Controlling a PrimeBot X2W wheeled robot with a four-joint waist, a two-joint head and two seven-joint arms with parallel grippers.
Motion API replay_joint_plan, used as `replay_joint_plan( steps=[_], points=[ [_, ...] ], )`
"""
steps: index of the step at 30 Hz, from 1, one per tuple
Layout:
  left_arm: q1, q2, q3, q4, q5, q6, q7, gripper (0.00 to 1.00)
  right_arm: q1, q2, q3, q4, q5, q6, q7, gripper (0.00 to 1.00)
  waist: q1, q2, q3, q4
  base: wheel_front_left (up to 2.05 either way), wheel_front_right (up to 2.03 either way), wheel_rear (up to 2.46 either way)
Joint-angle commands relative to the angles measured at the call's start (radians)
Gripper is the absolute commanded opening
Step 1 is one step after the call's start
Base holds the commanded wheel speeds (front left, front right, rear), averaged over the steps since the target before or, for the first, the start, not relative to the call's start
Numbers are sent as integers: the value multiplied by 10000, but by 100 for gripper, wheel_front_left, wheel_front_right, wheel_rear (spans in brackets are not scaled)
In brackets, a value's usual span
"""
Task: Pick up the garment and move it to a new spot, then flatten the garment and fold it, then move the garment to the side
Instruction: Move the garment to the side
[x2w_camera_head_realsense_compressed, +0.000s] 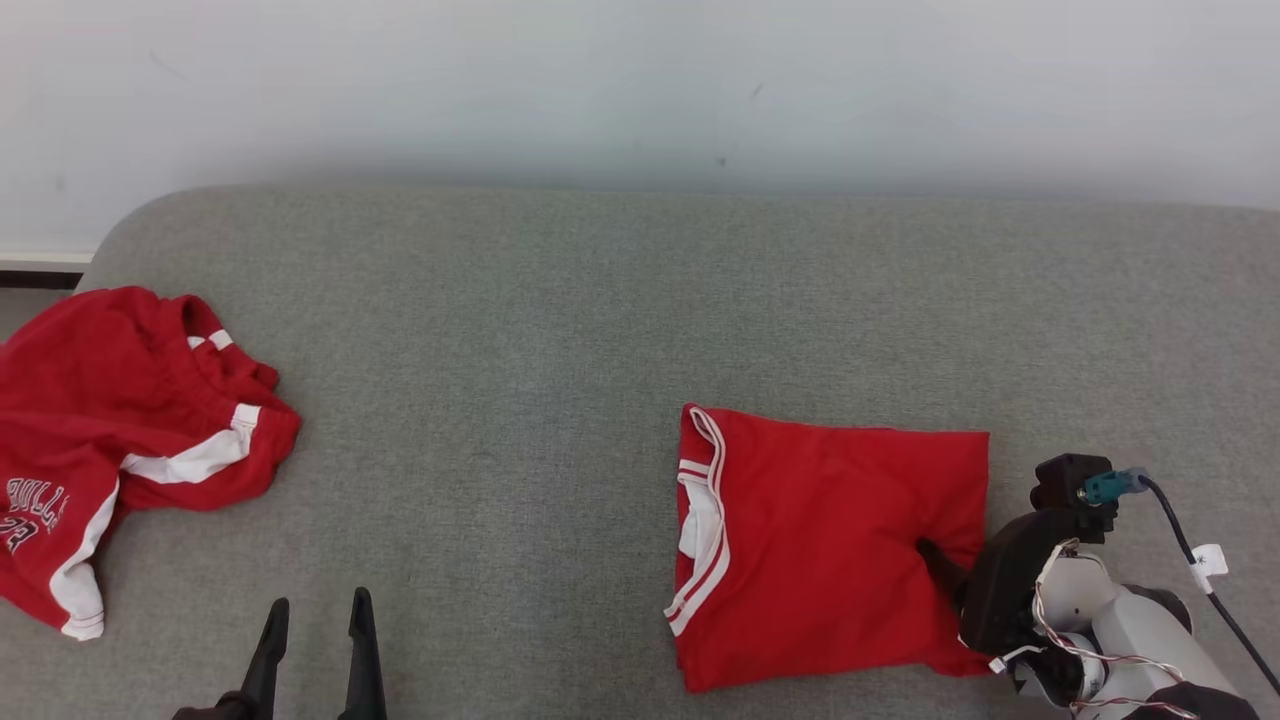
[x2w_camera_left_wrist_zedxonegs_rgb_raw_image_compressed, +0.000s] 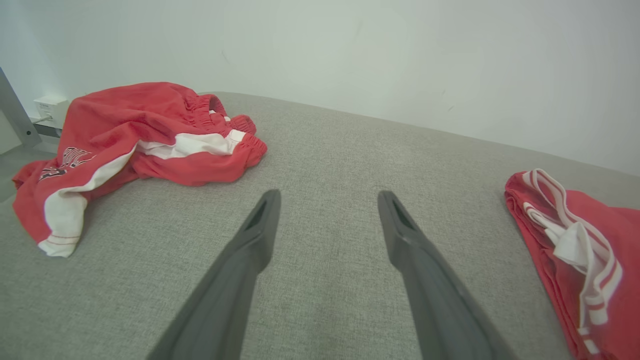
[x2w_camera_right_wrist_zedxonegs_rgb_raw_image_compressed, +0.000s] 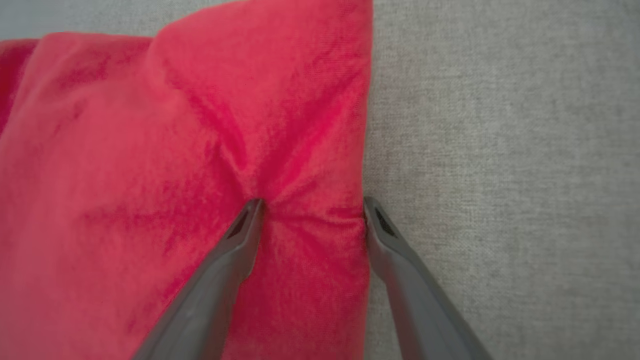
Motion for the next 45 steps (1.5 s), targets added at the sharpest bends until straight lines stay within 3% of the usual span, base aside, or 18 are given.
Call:
replay_joint_plan(
  steps=[1,2,3,4,5,12,16,22,31,38,45],
  points=[
    [-138,2,-12,15,18,22,-2,100,221,48,123,295,-43,-25,312,100,-1,0,89,120,0,0,0],
    [-146,2,-27,20,6,28,-2,100,234,-3,221,345,-125,-25,452,100,-1,0,89,134,0,0,0],
    [-150,0,-47,18,-8,29,-2,100,228,-63,323,353,-190,-25,547,53,-1,0,91,140,0,0,0],
    [-148,0,-71,12,-18,44,-2,100,207,-184,395,341,-311,-26,585,38,-1,0,97,142,0,0,0],
    [-148,-1,-110,9,-21,48,-2,100,174,-310,521,301,-435,-26,631,0,-1,0,100,140,0,0,0],
    [-232,0,-224,-221,17,59,-2,100,-605,-1541,1780,-483,-1285,-37,915,0,-1,0,449,-272,0,0,0],
    [-480,2,-135,-508,170,-15,-3,100,-1592,-2300,2858,-1164,-1546,-33,1042,0,-1,0,997,-836,0,0,0],
    [-1053,63,-23,-833,417,-261,-3,100,-2883,-3277,3440,-1528,-1606,-28,717,0,-1,0,1880,-1620,0,0,0],
    [-1936,229,157,-1417,793,-645,-2,100,-4141,-4283,2383,-828,-1685,-26,-220,0,-1,0,3024,-2850,0,0,0],
    [-2327,416,185,-1734,951,-826,-2,100,-4485,-4263,1150,-538,-2242,-28,-1027,0,-1,0,3440,-3450,0,0,0],
    [-2607,483,137,-1829,1028,-924,-2,100,-4657,-4498,766,-638,-3276,-28,-1768,0,-1,0,3643,-3581,0,0,0]
  ],
)
